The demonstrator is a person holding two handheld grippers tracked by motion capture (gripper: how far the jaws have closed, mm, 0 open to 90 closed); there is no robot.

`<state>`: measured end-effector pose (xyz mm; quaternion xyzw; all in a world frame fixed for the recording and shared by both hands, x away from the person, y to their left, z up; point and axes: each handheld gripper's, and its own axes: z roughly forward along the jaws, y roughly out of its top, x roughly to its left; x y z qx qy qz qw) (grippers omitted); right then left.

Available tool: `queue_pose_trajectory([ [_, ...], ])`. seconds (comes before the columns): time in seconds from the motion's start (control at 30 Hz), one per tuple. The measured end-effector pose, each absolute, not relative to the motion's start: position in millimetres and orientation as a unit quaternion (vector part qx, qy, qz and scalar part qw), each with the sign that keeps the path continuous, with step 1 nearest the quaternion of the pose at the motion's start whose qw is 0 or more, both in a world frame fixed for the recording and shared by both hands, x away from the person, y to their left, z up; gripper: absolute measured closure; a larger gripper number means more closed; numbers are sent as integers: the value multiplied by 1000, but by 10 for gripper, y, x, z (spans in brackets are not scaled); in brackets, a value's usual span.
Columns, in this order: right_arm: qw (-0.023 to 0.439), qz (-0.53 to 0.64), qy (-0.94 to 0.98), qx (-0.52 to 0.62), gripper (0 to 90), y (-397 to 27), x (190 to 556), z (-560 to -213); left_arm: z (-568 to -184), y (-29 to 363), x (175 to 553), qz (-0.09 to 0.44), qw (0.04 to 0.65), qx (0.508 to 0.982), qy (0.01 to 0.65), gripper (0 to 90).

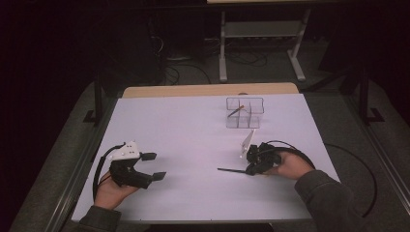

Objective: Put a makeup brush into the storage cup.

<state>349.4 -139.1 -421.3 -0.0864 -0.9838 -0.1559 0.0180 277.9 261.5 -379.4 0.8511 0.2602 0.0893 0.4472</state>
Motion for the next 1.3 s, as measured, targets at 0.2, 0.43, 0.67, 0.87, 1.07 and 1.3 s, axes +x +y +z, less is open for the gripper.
queue_pose_trajectory([
  [0.2,42,-161,-980,-108,833,-1412,3565,-4222,-3802,2593,2785,87,447,852,259,217],
  [0.43,43,-170,-979,-106,833,-1387,3540,-4183,-3814,2537,2795,76,444,856,253,236],
  [0.67,40,-181,-979,-89,833,-1336,3436,-4079,-3794,2443,2796,67,441,863,238,271],
  [0.87,34,-194,-977,-76,833,-1304,3370,-3922,-3750,2363,2799,58,444,865,225,286],
  [1.07,23,-205,-976,-63,833,-1269,3321,-3768,-3644,2283,2812,55,444,869,210,309],
  [1.3,13,-212,-976,-51,833,-1237,3274,-3639,-3542,2182,2820,52,441,873,202,320],
])
